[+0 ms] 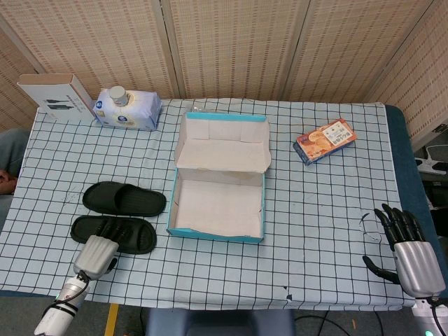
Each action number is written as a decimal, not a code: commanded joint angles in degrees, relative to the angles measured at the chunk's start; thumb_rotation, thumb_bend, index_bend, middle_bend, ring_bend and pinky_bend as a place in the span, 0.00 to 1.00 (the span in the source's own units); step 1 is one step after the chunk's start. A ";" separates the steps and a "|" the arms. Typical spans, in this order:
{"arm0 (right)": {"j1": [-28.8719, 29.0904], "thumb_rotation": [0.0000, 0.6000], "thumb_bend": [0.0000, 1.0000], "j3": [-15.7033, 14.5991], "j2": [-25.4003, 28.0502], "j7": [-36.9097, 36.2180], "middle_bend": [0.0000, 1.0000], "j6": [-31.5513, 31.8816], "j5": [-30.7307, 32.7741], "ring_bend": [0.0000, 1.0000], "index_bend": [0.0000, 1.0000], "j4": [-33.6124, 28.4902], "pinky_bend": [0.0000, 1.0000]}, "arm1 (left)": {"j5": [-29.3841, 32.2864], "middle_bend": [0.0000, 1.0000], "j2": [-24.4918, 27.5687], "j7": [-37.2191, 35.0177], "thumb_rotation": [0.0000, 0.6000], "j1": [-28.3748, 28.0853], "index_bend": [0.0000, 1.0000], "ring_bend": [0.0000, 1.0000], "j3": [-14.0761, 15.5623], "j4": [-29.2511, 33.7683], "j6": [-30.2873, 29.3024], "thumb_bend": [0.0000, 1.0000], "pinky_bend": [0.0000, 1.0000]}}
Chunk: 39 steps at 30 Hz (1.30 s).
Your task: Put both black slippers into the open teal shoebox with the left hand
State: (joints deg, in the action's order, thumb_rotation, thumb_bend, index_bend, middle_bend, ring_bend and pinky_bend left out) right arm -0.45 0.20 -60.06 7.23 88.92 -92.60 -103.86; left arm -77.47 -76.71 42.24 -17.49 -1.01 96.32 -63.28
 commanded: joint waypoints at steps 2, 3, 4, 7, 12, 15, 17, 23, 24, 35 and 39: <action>0.02 0.88 0.15 0.06 0.01 0.05 0.00 -0.05 0.18 0.00 0.00 0.01 0.00 | 3.72 0.00 -2.44 3.55 1.00 -1.96 0.00 0.00 -1.14 -0.77 0.71 0.35 0.11; 0.02 0.88 0.15 0.08 -0.01 0.11 0.00 -0.07 0.25 0.00 0.00 -0.01 0.00 | 4.09 0.00 -2.59 3.69 1.00 -2.23 0.00 0.00 -1.22 -1.01 0.86 0.35 0.11; 0.04 0.88 0.15 0.11 -0.05 0.21 0.00 -0.12 0.32 0.00 0.00 -0.03 0.00 | 4.74 0.00 -2.86 3.86 1.00 -2.62 0.00 0.00 -1.31 -1.36 1.19 0.35 0.11; 0.05 0.88 0.15 0.20 -0.18 0.47 0.00 -0.18 0.55 0.00 0.00 -0.08 0.00 | 6.42 0.00 -3.62 4.32 1.00 -3.63 0.00 0.00 -1.49 -2.45 2.11 0.34 0.12; 0.01 0.88 0.15 0.32 -0.19 0.63 0.00 -0.16 0.87 0.00 0.00 -0.19 0.00 | 7.81 0.04 -4.91 4.18 1.00 -4.77 0.06 0.03 -1.38 -4.04 2.63 0.35 0.17; -0.05 0.88 0.15 0.37 -0.11 0.48 0.00 -0.03 0.93 0.00 0.00 -0.18 0.00 | 7.08 0.24 -5.67 4.23 1.00 -4.97 0.20 0.22 -1.02 -5.19 1.43 0.35 0.27; -0.07 0.88 0.15 0.39 -0.05 0.40 0.00 -0.03 1.02 0.00 0.00 -0.17 0.00 | 6.76 0.38 -5.80 3.70 1.00 -5.05 0.29 0.34 -0.68 -5.60 1.13 0.35 0.34; -0.05 0.88 0.15 0.47 -0.07 0.39 0.00 -0.03 1.09 0.00 0.00 -0.09 0.00 | 5.25 0.57 -5.32 1.17 1.00 -5.32 0.44 0.51 0.41 -6.39 0.83 0.41 0.46; -0.05 0.88 0.15 0.47 -0.08 0.45 0.00 -0.04 1.10 0.00 0.00 -0.09 0.00 | 4.89 0.60 -5.17 0.59 1.00 -5.36 0.47 0.54 0.58 -6.50 0.79 0.43 0.49; -0.05 0.88 0.15 0.33 -0.47 1.33 0.00 -0.26 1.05 0.00 0.00 -0.25 0.00 | -4.17 0.77 -3.91 -4.87 1.00 -4.26 0.66 0.69 2.01 -7.89 -6.18 0.57 0.65; -0.01 0.88 0.15 0.25 -0.65 1.80 0.00 -0.47 1.08 0.00 0.00 -0.28 0.00 | -6.14 0.79 -3.49 -5.44 1.00 -3.49 0.68 0.71 2.16 -8.61 -8.73 0.58 0.66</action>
State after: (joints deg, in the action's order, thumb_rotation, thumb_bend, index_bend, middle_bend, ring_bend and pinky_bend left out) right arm -0.46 0.45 -60.70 9.01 88.46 -91.53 -104.14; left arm -83.12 -80.46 37.09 -21.34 1.04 87.96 -71.30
